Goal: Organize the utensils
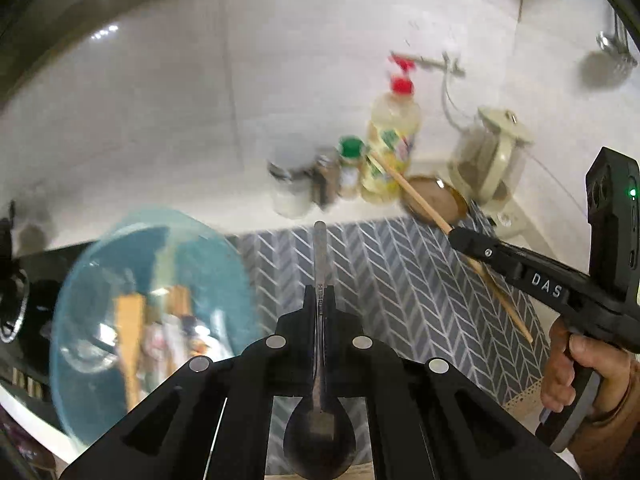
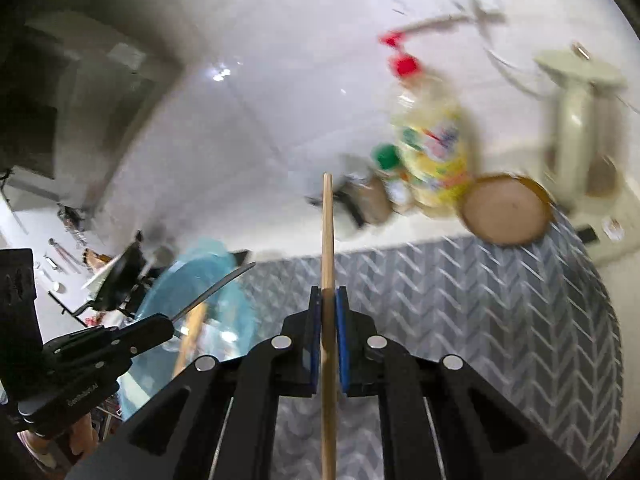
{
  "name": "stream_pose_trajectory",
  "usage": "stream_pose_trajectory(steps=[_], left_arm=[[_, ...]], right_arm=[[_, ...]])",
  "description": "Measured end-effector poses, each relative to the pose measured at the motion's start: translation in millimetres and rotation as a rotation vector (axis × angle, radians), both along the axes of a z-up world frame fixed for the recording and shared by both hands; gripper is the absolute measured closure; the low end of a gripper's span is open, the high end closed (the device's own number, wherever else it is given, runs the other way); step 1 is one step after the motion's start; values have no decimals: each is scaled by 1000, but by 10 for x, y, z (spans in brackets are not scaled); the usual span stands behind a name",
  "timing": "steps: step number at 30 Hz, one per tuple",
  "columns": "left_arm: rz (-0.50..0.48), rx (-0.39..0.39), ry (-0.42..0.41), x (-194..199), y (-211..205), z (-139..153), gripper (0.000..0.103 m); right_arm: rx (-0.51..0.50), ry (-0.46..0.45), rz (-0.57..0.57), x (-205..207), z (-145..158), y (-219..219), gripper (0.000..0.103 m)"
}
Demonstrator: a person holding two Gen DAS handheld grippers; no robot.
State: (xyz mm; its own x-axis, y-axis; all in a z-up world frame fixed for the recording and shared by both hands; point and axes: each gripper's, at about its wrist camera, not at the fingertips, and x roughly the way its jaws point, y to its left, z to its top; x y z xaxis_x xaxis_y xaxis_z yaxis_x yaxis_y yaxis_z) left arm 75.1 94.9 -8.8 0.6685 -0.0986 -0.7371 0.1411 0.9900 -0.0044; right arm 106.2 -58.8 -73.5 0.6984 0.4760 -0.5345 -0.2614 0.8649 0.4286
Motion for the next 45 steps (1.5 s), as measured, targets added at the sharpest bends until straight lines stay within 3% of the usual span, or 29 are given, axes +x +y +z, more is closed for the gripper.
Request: stream_pose_trajectory(steps=[6,11,15,19,23,28,31,34,37,39,41,42,43,44,45], left_arm=[[48,2,-68,-79,656,353,99],[98,5,-53,-39,1200,348,99],[154,3,46,132,1678,4,99],[183,5,152,247,1966,-406,99],[186,-13,245,346,2065,-754,99],[182,-48,314,329,2093,-988,98],[181,-80,330,301,2131,-1056,96],[179,-125,330,256,2197,-1007,85],[166,-113,277,199,2209,-761,69],[146,-102,198,133,2192,-443,58],[134,-82,102,60,2168,-90,39],[132,-72,62,23,2155,39,33],[135,-41,-15,-67,2128,277,20],[139,-20,-52,-101,2109,386,9],[148,7,-95,-165,2087,508,6]], right_arm=[[42,-54,62,38,290,788,95],[88,26,101,144,189,1433,95],[73,159,118,257,-108,1863,95],[-51,273,104,329,-479,2227,95],[-149,320,85,346,-666,2410,95],[-262,403,84,355,-892,2579,95],[-266,454,93,352,-991,2595,94],[-280,413,68,288,-864,2565,94],[-296,312,26,224,-504,2462,94],[-328,217,-4,166,-169,2420,94],[-365,121,-36,87,172,2381,93],[-395,57,-68,0,395,2355,88],[-416,14,-94,-77,551,2332,81],[-423,-21,-115,-158,682,2290,62],[-420,-60,-139,-268,817,2241,34]])
